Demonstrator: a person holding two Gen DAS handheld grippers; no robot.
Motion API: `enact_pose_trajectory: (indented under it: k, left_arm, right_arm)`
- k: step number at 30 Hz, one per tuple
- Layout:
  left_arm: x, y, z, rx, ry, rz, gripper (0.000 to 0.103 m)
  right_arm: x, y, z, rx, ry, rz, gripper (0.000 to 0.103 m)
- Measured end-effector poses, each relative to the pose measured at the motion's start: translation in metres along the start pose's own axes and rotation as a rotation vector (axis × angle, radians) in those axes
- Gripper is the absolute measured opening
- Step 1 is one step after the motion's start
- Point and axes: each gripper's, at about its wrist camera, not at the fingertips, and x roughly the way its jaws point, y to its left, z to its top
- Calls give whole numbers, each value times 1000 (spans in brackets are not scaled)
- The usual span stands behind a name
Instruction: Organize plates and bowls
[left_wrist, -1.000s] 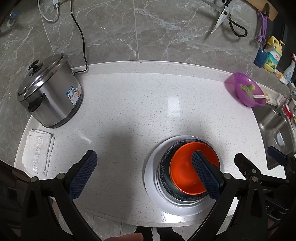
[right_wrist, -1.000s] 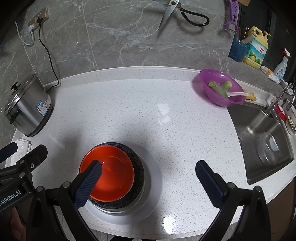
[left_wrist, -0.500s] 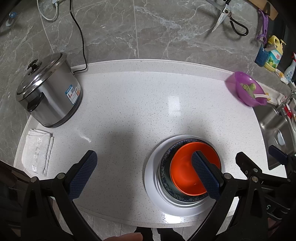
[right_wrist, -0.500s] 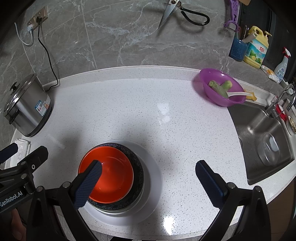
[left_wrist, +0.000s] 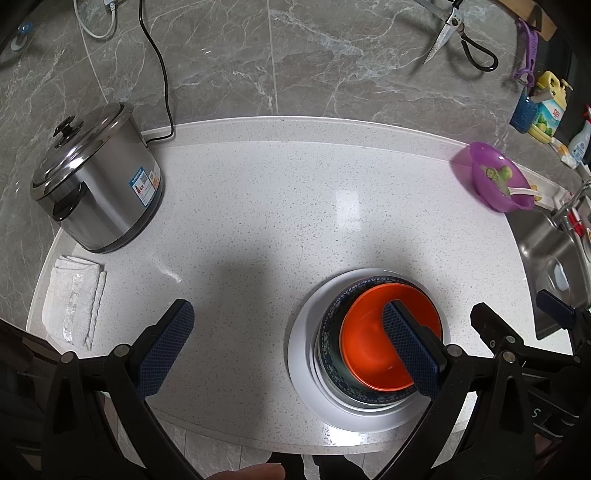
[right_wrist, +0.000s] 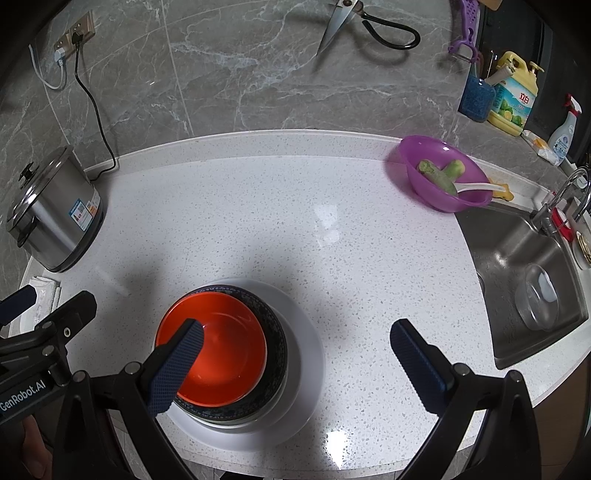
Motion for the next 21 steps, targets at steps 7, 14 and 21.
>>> enact_pose_trajectory:
  k: [7,14,21]
  left_arm:
    - [0,0,-1,-1,1,0,103]
    - [1,-1,-1,4,-9,9,103]
    - [2,-1,-1,13,-28,12,103]
  right_arm:
    - [1,0,1,-1,1,0,103]
    - [1,0,1,-2,2,3,103]
    - [5,0,0,-2,7,6,103]
